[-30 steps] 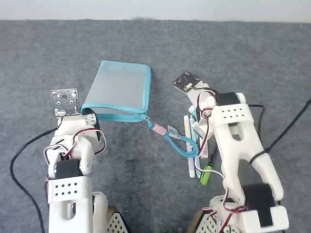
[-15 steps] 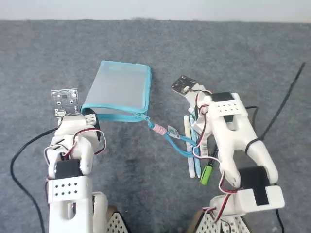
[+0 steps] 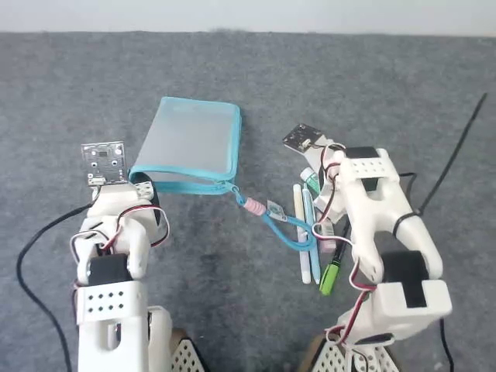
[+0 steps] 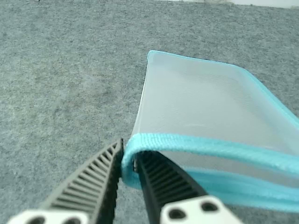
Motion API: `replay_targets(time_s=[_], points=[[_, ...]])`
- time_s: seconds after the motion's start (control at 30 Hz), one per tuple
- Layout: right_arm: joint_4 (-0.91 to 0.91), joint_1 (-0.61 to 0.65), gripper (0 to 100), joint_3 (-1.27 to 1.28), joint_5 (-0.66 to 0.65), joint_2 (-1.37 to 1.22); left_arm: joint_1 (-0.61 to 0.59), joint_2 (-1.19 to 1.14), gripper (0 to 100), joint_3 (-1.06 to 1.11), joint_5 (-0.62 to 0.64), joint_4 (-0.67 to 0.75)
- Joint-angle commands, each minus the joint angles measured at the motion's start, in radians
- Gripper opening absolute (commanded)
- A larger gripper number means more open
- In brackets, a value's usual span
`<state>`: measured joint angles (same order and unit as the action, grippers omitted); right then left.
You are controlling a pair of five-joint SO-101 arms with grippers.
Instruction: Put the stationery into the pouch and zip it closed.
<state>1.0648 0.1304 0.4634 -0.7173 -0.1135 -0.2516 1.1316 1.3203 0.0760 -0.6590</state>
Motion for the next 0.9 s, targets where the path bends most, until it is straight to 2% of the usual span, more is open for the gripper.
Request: replay_targets(time_s=[0.0, 0.2, 0.43, 0.53, 0.7, 0.87], points=[[-0.015, -0.008, 21.5, -0.032, -0.008, -0.035, 0.002, -0.003, 1, -0.01, 0.011, 0.025], [-0.015, -0.008, 21.2, -0.032, -0.005, -0.062, 0.002, -0.002, 1, -0.001, 0.011, 0.028], [-0.013, -0.008, 5.7, -0.032, -0.003, -0.062, 0.002, -0.002, 1, 0.001, 0.011, 0.028], [-0.013, -0.008, 0.6, -0.034, 0.041, -0.054, 0.002, -0.002, 1, 0.001, 0.011, 0.028], [0.007, -0.012, 0.7, -0.054, 0.091, -0.048, 0.003, -0.002, 1, 0.002, 0.011, 0.028], [0.117, -0.008, 0.7, -0.049, 0.146, 0.084, 0.043, -0.002, 1, 0.01, 0.02, 0.026]])
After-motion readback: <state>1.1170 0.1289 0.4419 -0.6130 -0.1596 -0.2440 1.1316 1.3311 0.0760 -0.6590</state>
